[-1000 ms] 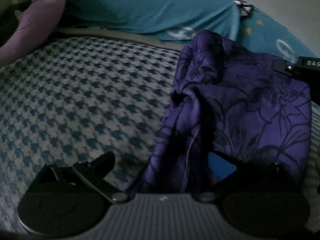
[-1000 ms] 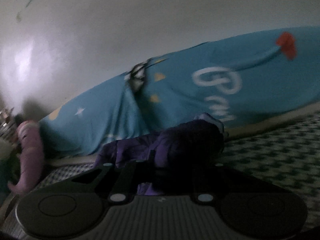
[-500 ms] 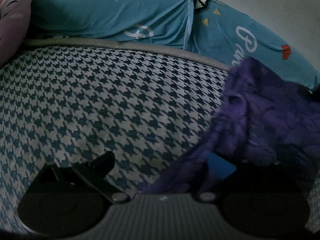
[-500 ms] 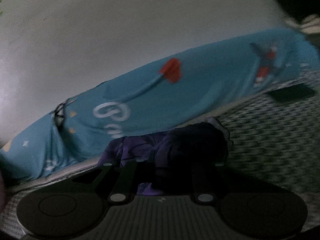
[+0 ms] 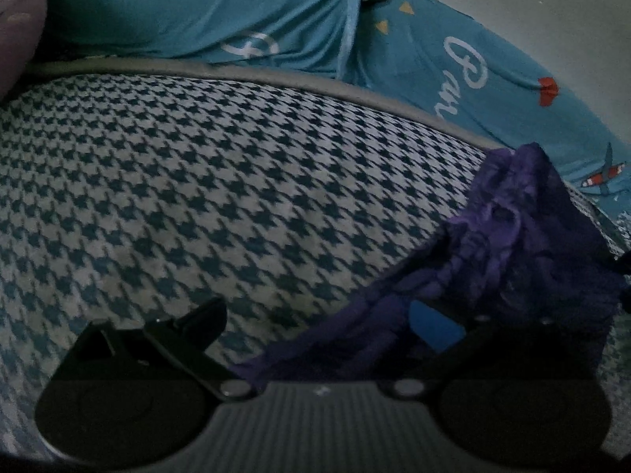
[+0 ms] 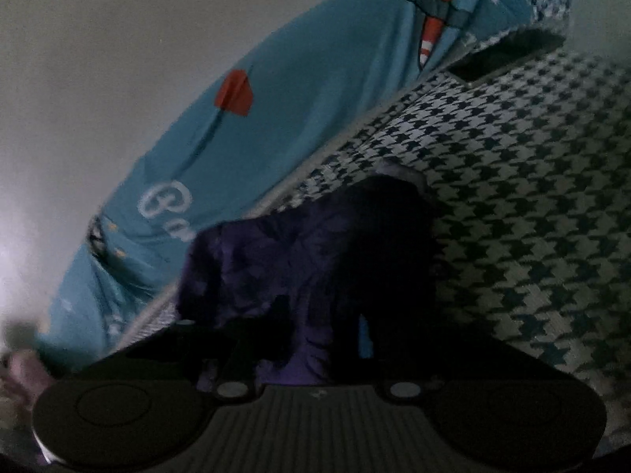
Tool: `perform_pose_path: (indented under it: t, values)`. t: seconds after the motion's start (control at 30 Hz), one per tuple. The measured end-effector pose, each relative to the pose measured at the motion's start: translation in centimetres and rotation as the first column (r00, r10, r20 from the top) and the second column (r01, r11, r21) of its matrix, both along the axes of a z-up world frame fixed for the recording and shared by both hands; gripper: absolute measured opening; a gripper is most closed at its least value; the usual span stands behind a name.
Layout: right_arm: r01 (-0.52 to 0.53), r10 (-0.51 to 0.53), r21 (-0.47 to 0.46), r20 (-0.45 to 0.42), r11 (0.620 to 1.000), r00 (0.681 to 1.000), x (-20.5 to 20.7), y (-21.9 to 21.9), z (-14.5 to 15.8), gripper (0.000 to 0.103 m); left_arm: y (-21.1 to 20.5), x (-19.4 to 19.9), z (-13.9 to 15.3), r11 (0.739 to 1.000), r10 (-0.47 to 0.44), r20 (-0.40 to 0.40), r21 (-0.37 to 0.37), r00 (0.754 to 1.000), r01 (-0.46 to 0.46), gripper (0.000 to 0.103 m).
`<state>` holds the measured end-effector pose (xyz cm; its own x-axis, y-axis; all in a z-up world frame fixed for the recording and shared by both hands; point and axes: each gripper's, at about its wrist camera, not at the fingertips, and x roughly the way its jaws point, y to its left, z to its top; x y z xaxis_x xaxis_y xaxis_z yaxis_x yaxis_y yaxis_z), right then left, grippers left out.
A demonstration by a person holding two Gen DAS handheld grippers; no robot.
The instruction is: Fold clothes
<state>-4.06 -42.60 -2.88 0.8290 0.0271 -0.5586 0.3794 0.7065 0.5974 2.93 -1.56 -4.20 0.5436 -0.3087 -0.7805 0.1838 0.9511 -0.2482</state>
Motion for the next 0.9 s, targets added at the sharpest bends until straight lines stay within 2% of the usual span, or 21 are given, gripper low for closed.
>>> perform_pose_path:
  t: [0.07, 0.3, 0.43, 0.63, 0.7, 0.73, 0.77, 0.9]
  values:
    - [0.007, -0.007, 0.020, 0.003, 1.000, 1.000, -0.4, -0.9, 0.1, 0.051, -0.6, -0.1, 0.0, 1.000, -0.011, 0.005, 0.000, 1.000, 0.011, 0.103]
    - [0.046, -0.044, 0.092, -0.023, 0.995, 0.999, 0.2, -2.3, -0.9, 0.051, -2.0, -0.4, -0.3, 0.999, -0.046, -0.013, -0.017, 0.999, 0.045, 0.103]
    - [0.062, -0.056, 0.177, -0.036, 0.982, 0.998, 1.0, -2.7, -1.9, 0.051, -2.6, -0.6, -0.5, 0.998, -0.066, -0.018, -0.015, 0.998, 0.065, 0.103]
    - [0.125, -0.121, 0.097, -0.041, 0.987, 0.992, 2.3, -2.9, -2.3, 0.051, -2.9, -0.6, -0.4, 0.997, -0.074, -0.015, -0.014, 0.997, 0.074, 0.103]
    - [0.126, -0.125, 0.050, -0.016, 0.991, 0.992, 2.8, -2.5, -1.7, 0.039, -2.9, -0.6, -0.4, 0.997, -0.076, -0.016, -0.012, 0.997, 0.076, 0.103]
    - [0.123, -0.123, 0.022, -0.003, 0.992, 0.992, 3.1, -2.3, -1.4, 0.024, -2.9, -0.6, -0.4, 0.997, -0.078, -0.016, -0.011, 0.997, 0.078, 0.103]
    - [0.119, -0.119, -0.005, 0.010, 0.993, 0.993, 3.3, -2.1, -1.0, 0.012, -2.9, -0.6, -0.4, 0.997, -0.080, -0.017, -0.010, 0.997, 0.080, 0.103]
    - [0.105, -0.096, -0.137, 0.074, 0.985, 0.993, 3.3, -0.4, 1.6, 0.009, -3.0, -0.5, -0.6, 0.996, -0.086, -0.022, -0.003, 0.996, 0.086, 0.103]
